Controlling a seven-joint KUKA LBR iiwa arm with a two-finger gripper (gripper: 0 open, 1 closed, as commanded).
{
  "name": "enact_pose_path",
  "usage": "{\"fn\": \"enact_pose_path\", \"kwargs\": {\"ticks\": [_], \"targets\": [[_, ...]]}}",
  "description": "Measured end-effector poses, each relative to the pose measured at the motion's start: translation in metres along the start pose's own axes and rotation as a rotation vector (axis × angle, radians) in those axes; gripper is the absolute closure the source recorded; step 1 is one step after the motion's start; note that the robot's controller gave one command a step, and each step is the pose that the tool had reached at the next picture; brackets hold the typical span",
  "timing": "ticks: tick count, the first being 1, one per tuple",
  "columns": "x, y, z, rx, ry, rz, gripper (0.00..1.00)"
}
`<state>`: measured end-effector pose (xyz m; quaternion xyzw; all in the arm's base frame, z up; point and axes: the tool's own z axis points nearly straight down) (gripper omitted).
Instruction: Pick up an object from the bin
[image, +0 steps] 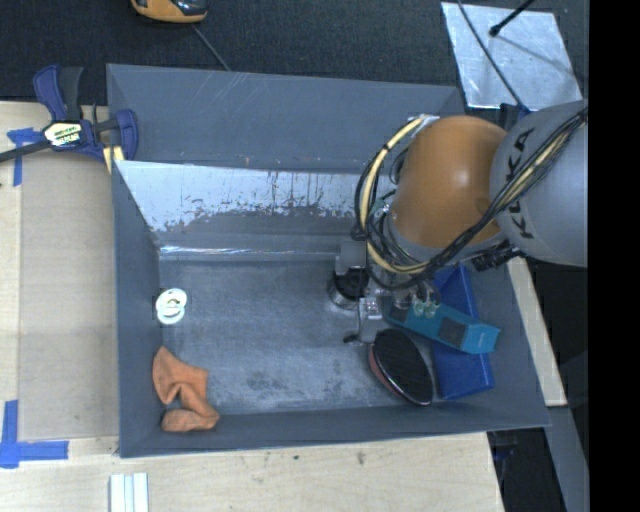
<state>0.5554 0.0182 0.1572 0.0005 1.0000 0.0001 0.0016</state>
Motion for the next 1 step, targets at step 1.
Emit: {"fn": "enact_pose_path", "kwargs": {"ticks": [1], "targets": [[0.0000, 0.0000, 0.0000, 0.000, 0.000, 0.000, 0.00]]}}
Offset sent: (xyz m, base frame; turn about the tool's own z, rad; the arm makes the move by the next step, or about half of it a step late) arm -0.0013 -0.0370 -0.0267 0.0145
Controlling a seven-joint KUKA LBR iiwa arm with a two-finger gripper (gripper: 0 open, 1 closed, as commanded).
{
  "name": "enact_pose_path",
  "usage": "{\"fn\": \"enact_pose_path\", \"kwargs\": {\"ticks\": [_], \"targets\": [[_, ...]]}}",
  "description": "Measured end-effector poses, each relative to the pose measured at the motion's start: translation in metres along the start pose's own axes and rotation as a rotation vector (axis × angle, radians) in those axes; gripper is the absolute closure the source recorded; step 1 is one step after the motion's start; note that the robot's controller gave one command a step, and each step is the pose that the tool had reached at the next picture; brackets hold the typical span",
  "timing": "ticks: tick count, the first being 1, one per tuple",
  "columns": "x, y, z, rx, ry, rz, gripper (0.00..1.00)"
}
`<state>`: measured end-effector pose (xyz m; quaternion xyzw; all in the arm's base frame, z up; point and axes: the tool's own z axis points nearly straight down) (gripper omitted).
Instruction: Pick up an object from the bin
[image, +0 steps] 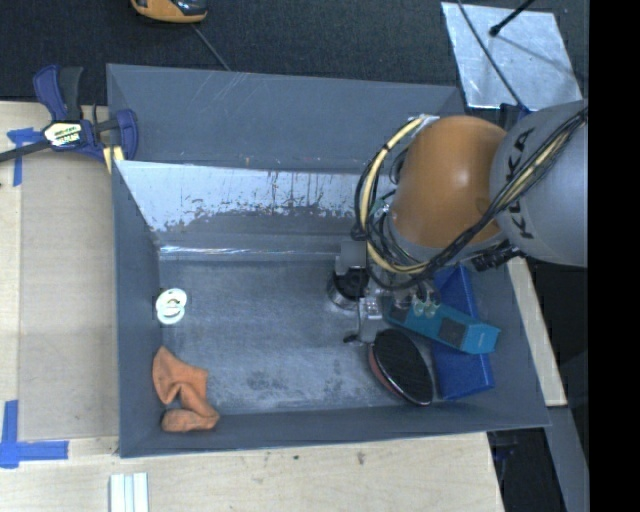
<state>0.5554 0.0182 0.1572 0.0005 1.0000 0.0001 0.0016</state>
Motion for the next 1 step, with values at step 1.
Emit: {"fn": "enact_pose_path", "kwargs": {"ticks": [1], "targets": [[-0.0001, -0.0214, 0.0156, -0.001, -0.001, 0.007, 0.00]]}}
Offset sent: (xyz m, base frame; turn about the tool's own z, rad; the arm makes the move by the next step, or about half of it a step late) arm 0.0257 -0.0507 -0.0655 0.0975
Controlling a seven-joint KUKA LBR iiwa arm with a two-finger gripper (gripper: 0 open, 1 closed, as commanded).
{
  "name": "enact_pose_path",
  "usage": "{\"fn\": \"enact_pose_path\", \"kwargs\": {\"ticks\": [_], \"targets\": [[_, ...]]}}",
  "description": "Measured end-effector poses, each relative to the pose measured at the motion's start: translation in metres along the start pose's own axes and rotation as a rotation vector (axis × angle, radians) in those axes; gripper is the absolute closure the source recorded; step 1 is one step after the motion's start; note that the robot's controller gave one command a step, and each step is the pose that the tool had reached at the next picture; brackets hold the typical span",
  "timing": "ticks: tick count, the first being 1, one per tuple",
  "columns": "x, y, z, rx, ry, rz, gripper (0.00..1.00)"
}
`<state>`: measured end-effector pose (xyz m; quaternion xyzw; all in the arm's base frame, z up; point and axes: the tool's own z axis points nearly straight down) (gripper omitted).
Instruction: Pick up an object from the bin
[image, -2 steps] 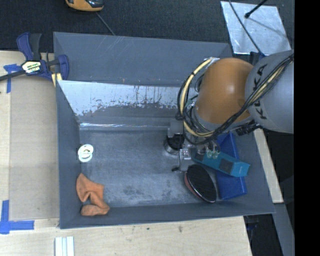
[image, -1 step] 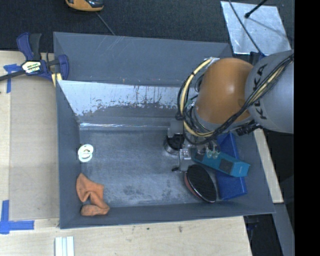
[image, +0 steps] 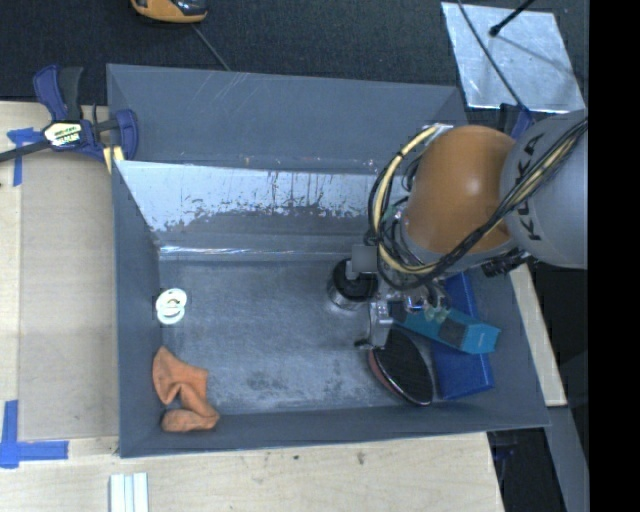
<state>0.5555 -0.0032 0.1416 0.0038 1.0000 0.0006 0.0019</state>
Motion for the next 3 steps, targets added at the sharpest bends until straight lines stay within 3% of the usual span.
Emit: {"fn": "enact_pose_path", "kwargs": {"ticks": [1, 3], "targets": [[-0.019, -0.022, 0.035, 0.001, -0.005, 0.071, 0.00], [-0.033, -0.023, 0.056, 0.001, -0.003, 0.158, 0.00]]}}
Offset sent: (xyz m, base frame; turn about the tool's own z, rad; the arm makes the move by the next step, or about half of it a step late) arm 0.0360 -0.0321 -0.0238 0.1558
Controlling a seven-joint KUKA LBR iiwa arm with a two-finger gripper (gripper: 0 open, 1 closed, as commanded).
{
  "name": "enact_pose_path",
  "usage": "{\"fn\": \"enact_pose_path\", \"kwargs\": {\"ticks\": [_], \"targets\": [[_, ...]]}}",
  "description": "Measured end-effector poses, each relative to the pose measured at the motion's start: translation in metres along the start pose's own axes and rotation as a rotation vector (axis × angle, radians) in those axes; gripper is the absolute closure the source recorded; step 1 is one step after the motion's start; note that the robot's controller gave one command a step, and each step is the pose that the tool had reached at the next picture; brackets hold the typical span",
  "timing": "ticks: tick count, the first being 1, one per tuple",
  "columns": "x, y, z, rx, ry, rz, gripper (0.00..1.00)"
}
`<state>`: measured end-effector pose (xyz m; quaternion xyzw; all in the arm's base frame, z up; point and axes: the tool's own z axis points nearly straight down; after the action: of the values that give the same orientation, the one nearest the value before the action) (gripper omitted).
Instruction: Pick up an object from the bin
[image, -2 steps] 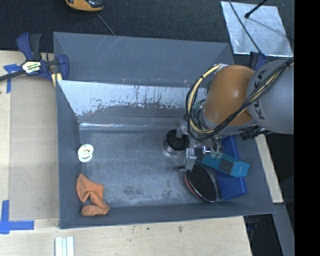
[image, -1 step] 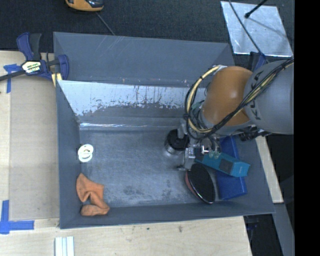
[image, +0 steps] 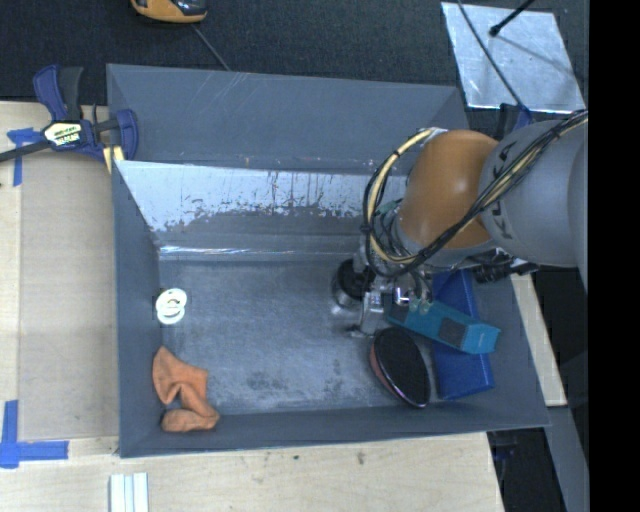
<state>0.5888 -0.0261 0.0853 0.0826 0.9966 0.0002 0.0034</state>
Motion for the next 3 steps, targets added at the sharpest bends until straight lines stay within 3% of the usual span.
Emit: {"fn": "enact_pose_path", "kwargs": {"ticks": [1, 2, 3], "targets": [[0.0218, -0.0231, 0.0008, -0.008, -0.054, -0.002, 1.00], [0.0218, -0.0231, 0.0008, -0.008, -0.054, -0.002, 1.00], [0.0170, -0.0225, 0.0008, -0.007, -0.043, -0.002, 1.00]]}}
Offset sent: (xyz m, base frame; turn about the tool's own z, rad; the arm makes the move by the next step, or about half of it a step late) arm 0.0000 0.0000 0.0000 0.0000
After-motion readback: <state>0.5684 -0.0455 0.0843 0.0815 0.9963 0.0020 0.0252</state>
